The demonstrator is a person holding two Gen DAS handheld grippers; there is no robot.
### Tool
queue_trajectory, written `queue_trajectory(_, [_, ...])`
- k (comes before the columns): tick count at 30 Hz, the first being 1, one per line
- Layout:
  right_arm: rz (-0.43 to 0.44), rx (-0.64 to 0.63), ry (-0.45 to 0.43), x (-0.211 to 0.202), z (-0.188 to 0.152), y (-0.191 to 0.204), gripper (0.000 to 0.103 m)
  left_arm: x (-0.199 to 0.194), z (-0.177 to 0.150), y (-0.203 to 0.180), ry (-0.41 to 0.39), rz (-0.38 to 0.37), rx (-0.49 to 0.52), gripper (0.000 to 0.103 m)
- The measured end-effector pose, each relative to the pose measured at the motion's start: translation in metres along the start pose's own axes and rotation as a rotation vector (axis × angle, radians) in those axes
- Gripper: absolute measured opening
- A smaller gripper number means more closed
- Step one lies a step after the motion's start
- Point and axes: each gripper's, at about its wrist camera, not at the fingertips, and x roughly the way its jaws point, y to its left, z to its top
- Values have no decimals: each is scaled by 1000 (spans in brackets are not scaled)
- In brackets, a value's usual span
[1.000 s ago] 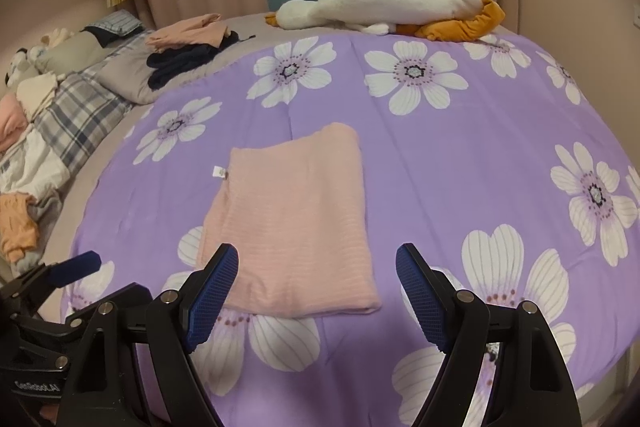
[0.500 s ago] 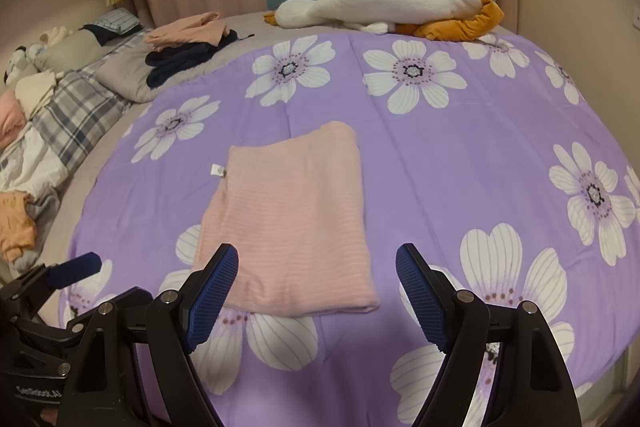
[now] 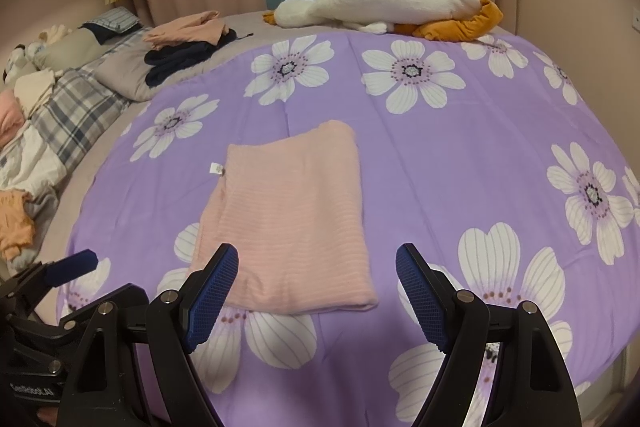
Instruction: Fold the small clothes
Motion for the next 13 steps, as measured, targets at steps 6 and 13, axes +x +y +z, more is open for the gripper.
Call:
queue_trajectory(6, [-5, -4, -1, 0, -1, -2, 81, -3, 0, 0, -6, -5, -1, 102])
queue_trajectory(13, [-5, -6, 0, -1, -2, -2, 81, -5, 1, 0, -9, -11, -1, 102])
